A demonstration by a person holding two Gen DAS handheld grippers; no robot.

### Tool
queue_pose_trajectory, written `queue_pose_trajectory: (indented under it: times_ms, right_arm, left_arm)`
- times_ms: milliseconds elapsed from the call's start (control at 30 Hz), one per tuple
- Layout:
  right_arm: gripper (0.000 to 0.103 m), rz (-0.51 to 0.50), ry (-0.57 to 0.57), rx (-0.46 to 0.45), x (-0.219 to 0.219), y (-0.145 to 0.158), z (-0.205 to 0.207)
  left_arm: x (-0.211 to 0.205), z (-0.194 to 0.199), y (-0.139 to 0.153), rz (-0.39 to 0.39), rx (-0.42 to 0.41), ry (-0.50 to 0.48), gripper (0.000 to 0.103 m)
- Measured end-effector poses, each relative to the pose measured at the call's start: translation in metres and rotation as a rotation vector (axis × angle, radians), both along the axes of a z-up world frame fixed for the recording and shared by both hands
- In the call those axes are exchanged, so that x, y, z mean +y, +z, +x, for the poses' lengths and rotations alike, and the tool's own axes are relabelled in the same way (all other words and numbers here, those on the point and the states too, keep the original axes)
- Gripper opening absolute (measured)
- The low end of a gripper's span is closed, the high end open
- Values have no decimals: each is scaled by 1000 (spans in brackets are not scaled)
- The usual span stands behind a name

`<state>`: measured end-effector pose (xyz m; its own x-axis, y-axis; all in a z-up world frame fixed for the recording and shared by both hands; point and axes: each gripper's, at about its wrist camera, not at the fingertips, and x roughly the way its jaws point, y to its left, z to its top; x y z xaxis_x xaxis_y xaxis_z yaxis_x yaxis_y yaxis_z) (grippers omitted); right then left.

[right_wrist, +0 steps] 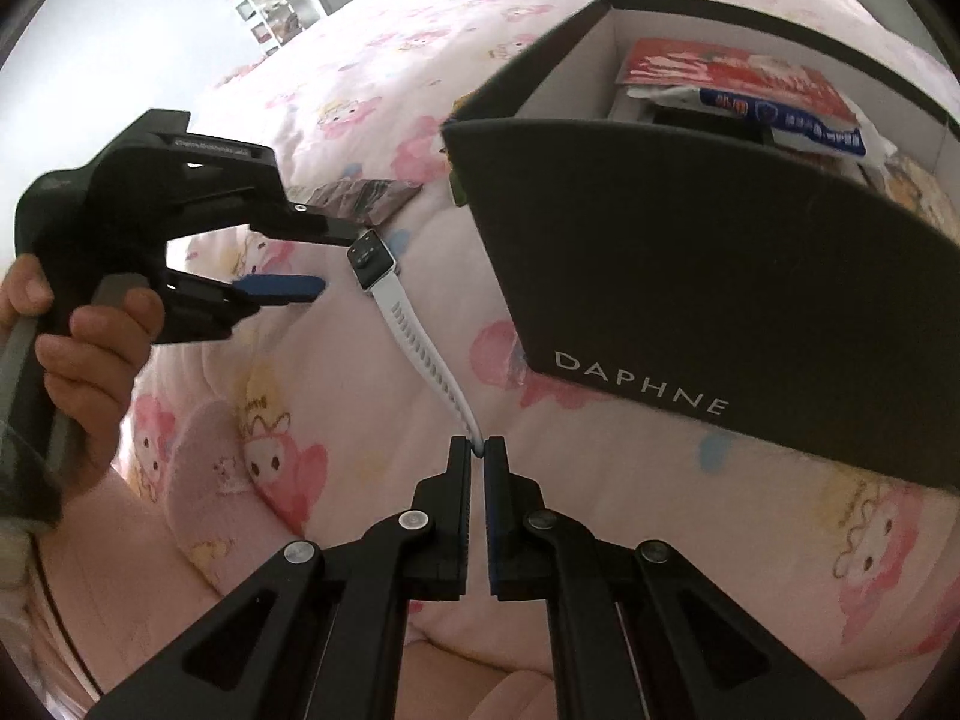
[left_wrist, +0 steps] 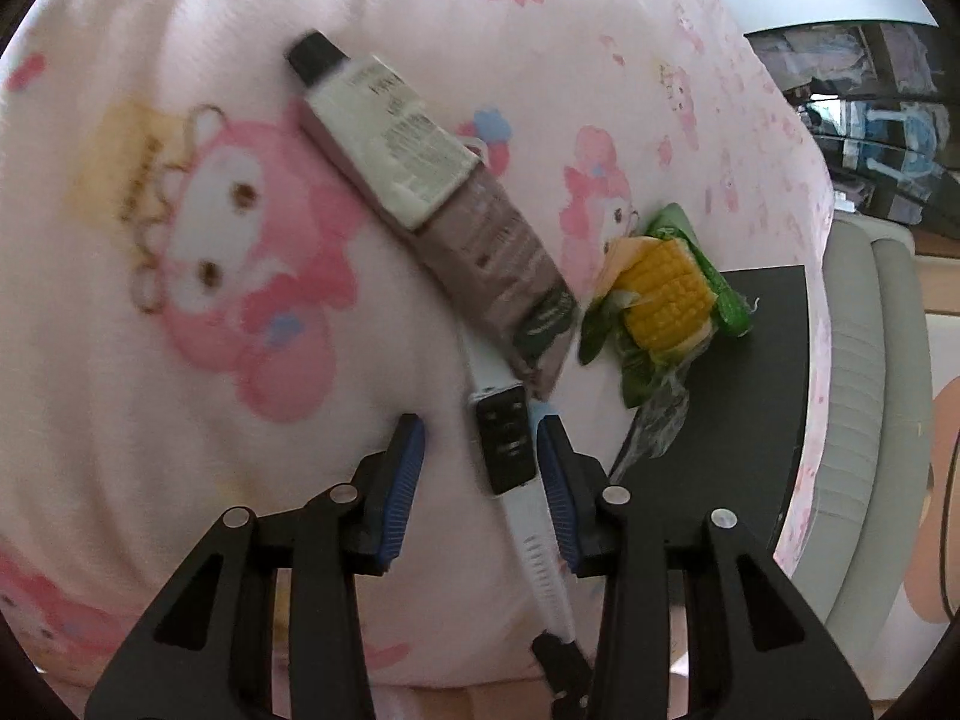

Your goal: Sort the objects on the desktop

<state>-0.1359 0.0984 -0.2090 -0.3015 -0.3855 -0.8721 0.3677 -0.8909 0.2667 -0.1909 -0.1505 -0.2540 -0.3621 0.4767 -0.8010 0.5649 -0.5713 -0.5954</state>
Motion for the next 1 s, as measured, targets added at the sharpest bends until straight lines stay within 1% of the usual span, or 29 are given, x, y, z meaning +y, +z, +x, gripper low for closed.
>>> queue_pose_trajectory:
  times_ms: [33,67,167,300,333,367,433,467,500,600,667,733,767,800,833,867,933,1000]
  right_arm:
    - [3,-5,-5,-4,1,-1,0]
    - [3,-7,-9,-8,2,-2,-1]
    - [3,-13,-19,-16,4,-3,-3]
    - [3,-26,-30,-12,6,0,-4]
    - [4,-29,-34,-10,7,1,-4]
    - [4,-31,-39,-7,8,3,-4]
    - [4,-34,-54,5,11,6,-3]
    - [4,-37,-61,12,13,8,-3]
    - [4,-41,-69,18,15,10,-2]
    - [4,-67,-89,30,21,16,0]
    - [4,-84,-84,36,21,19,2]
    - [4,-92,-47,39,13,21,7]
    - [4,-94,-25,39,8,21,10]
    - [4,-97,-3,38,4,21,11]
    - [4,-101,15,27,3,15,8]
    - [4,-105,31,16,1,9,6]
    - [4,-109,45,-13,-4,3,6]
    - [5,-103,52,-31,-8,-2,6]
  left_arm:
    - [5,-2,-2,-13,3,-3,36]
    - [10,-4,-2,-33,6,-11,25]
    - [19,-6,0,-91,15,-31,25]
    - [15,4,9,-98,21,-27,24]
    - [14,8,11,-99,19,-26,21]
    - [14,12,14,-108,18,-34,15]
    - [16,22,21,-144,17,-56,11]
    - [16,29,24,-158,23,-59,4]
    - [16,35,25,-146,24,-60,2]
    - [22,48,16,-85,2,-71,2]
    - [25,51,13,-74,-8,-72,2]
    - [27,53,12,-69,-14,-69,5]
    - [26,55,11,-56,-17,-64,11]
    - [26,54,8,-25,-19,-59,16]
    - [27,53,5,2,-19,-59,28]
    - [29,53,3,20,-20,-63,30]
    - [35,50,0,-2,-32,-88,30]
    - [44,45,0,-65,-38,-121,29]
